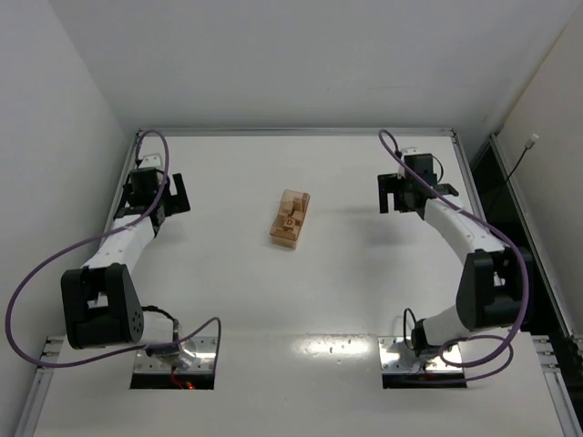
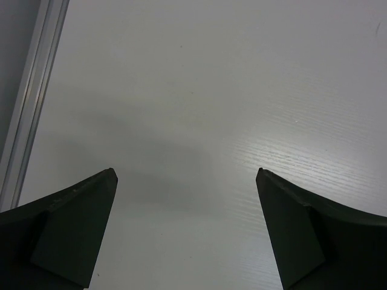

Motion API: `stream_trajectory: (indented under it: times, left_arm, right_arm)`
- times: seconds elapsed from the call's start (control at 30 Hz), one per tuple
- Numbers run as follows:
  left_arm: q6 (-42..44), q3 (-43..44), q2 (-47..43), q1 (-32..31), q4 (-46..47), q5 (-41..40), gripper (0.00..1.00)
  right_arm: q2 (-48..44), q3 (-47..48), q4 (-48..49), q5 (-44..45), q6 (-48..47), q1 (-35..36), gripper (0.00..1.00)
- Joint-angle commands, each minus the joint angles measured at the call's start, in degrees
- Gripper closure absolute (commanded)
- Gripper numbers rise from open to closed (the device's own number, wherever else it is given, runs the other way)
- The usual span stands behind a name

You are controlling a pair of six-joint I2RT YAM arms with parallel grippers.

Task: Build the wood block tower

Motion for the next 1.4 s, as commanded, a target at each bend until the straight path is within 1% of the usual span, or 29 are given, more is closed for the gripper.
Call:
stream_trajectory:
  times: [0.0, 0.03, 0.1, 0.13, 0.17, 0.2, 0.23, 0.3, 0.37, 0.43, 0.47, 0.5, 0.57, 0.63, 0.73, 0.8, 0.83, 0.93, 1.0, 1.37]
  left_arm:
    - [-0.8, 1.8, 0.3, 0.4, 0.7, 0.2, 0.00]
    - [-0.8, 2.4, 0.3, 0.4, 0.1, 0.2, 0.00]
    - [-0.3, 2.9, 0.3, 0.4, -0.6, -0.3, 0.00]
    - [-0.3, 2.9, 0.8, 0.4, -0.6, -1.1, 0.00]
    - [-0.3, 3.7, 0.8, 0.4, -1.3, -2.1, 0.00]
    - [-0.3, 4.5, 0.8, 0.4, -1.3, -2.1, 0.00]
    - [-0.3, 5.3, 1.5, 0.4, -2.0, -3.0, 0.00]
    - [-0.8, 5.3, 1.5, 0.4, -2.0, -3.8, 0.00]
    - [-0.8, 5.3, 0.8, 0.4, -2.0, -4.9, 0.00]
    - [-0.8, 4.6, 0.3, 0.4, -2.0, -4.9, 0.00]
    - [-0.8, 4.1, -0.2, 0.4, -2.0, -5.6, 0.00]
    - [-0.8, 4.1, -0.2, 0.4, -2.0, -6.3, 0.00]
    - [-0.3, 4.1, -0.2, 0.4, -2.0, -6.3, 0.00]
    - [-0.3, 3.5, -0.2, 0.4, -2.0, -6.9, 0.00]
    - [-0.3, 3.5, -0.2, 0.4, -2.0, -7.5, 0.00]
    - [-0.3, 3.5, 0.3, 0.4, -2.0, -8.2, 0.00]
    - [-0.3, 3.5, 0.3, 0.4, -2.0, -8.2, 0.00]
    - [-0.3, 3.5, 0.8, 0.4, -2.0, -8.8, 0.00]
    - [-0.3, 3.5, 1.4, 0.4, -2.0, -9.3, 0.00]
    - [-0.3, 4.1, 1.9, 0.4, -2.0, -10.4, 0.00]
  right_arm:
    - [-2.1, 5.4, 0.6, -4.2, -1.6, 2.3, 0.07]
    - [-2.1, 7.7, -0.2, -6.5, -2.1, 4.0, 0.09]
    - [-1.1, 10.8, -3.2, -7.9, -2.1, 6.6, 0.18]
    - [-0.1, 14.3, -4.6, -7.9, -2.1, 9.8, 0.30]
    - [1.3, 16.1, -7.8, -7.9, -1.1, 11.5, 0.37]
    - [2.8, 18.0, -9.6, -6.5, 0.0, 13.2, 0.41]
    - [6.3, 21.7, -11.4, -6.0, 2.4, 16.2, 0.44]
    - [9.7, 24.7, -14.8, -5.5, 5.1, 18.9, 0.44]
    - [12.7, 26.2, -14.9, -4.2, 8.1, 22.5, 0.44]
    - [14.5, 26.2, -14.9, -3.6, 10.4, 24.4, 0.47]
    - [15.5, 26.8, -14.9, -3.6, 11.2, 25.9, 0.47]
    - [17.2, 26.8, -14.9, -4.1, 12.1, 26.5, 0.47]
    - [17.7, 26.8, -14.9, -6.3, 13.9, 27.2, 0.47]
    - [19.2, 26.8, -14.3, -7.6, 14.8, 28.7, 0.50]
    - [19.9, 26.8, -14.3, -7.6, 15.6, 30.9, 0.53]
    - [21.4, 27.5, -14.3, -7.6, 16.3, 32.8, 0.53]
    - [21.4, 27.5, -14.3, -7.6, 17.1, 32.8, 0.55]
    - [23.0, 27.5, -14.9, -7.6, 17.7, 34.3, 0.58]
    - [24.1, 27.5, -15.4, -7.6, 19.0, 34.9, 0.58]
    - [28.0, 28.6, -16.4, -7.1, 24.7, 33.8, 0.63]
